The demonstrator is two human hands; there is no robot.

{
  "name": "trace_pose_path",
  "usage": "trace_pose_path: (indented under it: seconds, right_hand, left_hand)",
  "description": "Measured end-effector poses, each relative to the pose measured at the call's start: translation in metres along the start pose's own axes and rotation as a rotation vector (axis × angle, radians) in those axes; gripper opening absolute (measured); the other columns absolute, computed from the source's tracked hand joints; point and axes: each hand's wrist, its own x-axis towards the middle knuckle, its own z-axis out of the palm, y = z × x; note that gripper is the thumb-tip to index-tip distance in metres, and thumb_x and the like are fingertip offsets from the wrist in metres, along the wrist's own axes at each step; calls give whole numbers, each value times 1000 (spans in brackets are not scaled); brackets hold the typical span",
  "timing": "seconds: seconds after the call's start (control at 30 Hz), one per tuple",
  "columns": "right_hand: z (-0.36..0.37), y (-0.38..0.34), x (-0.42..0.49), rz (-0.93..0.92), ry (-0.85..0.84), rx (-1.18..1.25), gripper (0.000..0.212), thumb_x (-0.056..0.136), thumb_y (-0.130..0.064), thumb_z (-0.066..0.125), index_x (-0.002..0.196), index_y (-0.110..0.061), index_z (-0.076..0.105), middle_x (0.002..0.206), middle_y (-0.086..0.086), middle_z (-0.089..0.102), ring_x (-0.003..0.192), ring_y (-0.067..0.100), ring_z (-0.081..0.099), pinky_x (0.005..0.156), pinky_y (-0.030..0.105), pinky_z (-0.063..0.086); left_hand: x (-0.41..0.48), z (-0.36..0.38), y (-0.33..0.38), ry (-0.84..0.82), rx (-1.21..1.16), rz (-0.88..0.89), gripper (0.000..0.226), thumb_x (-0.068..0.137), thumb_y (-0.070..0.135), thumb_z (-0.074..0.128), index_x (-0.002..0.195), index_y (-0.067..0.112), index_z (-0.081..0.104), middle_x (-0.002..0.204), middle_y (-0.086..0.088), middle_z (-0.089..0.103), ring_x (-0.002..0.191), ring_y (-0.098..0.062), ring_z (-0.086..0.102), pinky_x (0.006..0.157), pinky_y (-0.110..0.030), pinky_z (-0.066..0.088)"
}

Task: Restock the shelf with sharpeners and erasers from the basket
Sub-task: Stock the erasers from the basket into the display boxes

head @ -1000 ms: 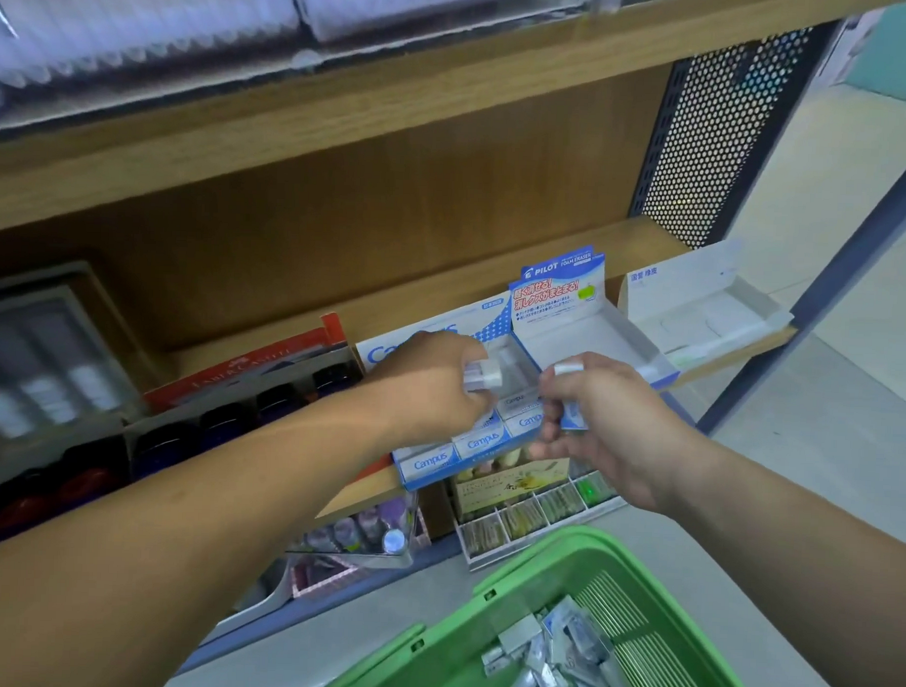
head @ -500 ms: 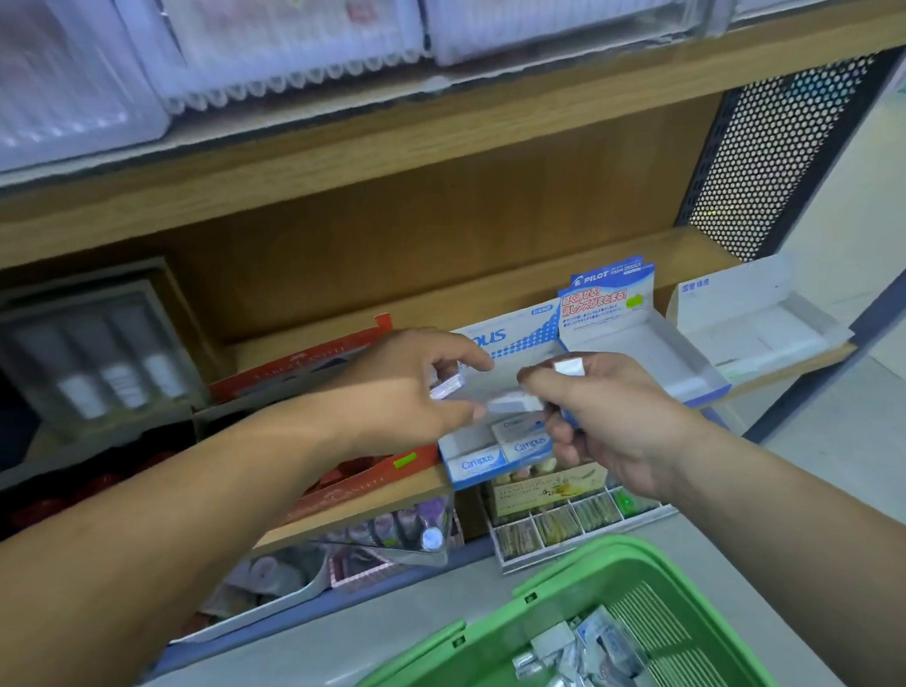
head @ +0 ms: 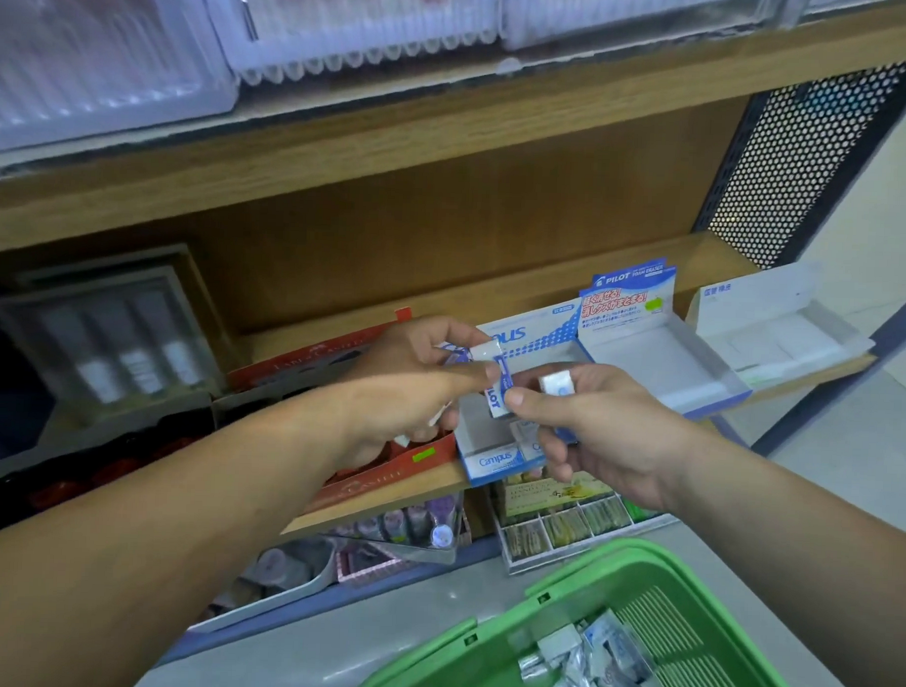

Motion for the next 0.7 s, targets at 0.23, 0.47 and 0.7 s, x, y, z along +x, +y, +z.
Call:
trace_pose_path:
  seconds: [0.23,0.47,0.7]
  right_hand:
    - [-1,1,10,-37,118,-151,12,93,-16,72,101,-8,69,51,7,47,43,21,40,49,31,44]
    - [-9,4,11,-14,132,-137,16,93,-14,72,104,-3,71,52,6,50,46,19,43,44,25,42]
    - [-50,-7,-10,-32,234,-164,9,87,-15,79,91,-7,75,62,14,53,45,19,45,45,26,39]
  left_hand:
    - [4,-19,-6,70,364,66,22,91,38,76,113,38,73,99,20,70,74,-9,70,68,-29,62]
    - [8,-7,-5,58,234,49,26,90,25,79,112,33,67,105,6,72,51,-2,58,44,-17,44]
    - [10,32,8,-4,215,72,17,89,29,79,105,29,74,50,19,57,41,-5,47,41,-13,34]
